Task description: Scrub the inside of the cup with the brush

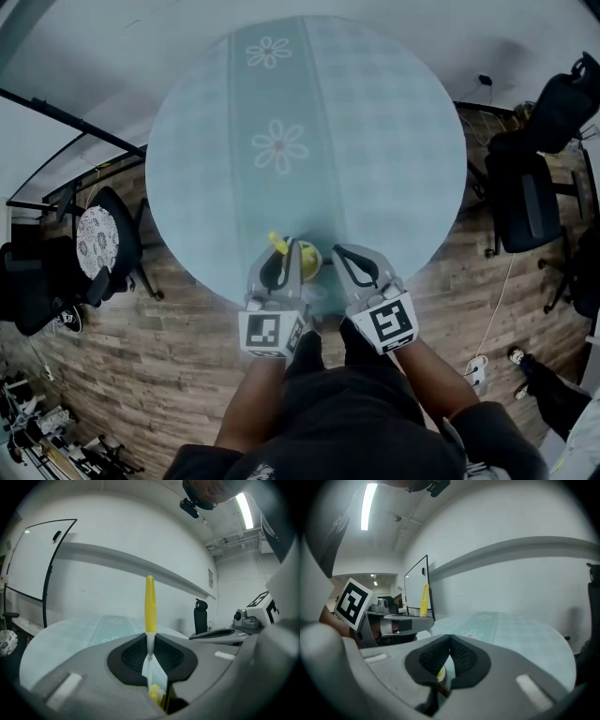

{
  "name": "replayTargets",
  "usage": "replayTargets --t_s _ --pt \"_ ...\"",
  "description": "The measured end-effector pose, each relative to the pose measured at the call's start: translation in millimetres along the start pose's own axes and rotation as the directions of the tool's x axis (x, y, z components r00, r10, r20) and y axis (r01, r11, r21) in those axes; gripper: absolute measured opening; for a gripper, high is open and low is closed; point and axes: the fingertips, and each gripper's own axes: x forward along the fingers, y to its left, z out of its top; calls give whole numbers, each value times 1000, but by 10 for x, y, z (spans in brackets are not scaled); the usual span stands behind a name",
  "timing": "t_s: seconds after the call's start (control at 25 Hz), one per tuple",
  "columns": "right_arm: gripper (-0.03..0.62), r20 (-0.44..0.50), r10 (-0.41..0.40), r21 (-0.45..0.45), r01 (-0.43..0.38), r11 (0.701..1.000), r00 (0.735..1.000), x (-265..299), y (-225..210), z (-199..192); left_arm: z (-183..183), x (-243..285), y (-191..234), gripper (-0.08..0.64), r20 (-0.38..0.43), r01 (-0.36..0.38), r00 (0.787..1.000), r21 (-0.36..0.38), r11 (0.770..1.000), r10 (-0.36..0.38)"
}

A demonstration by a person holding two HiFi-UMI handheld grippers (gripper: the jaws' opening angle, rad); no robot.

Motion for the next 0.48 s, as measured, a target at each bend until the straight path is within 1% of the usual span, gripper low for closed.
replayTargets --t_s 0.16,0.48 --pt "2 1 5 11 -5 1000 1000 -2 -27 8 11 -3 -25 38 -5 -3 1000 -12 1000 3" --pt "2 10 27 13 -27 1000 1000 43 24 10 -28 -72 -119 38 -20 9 1000 -1 1000 -9"
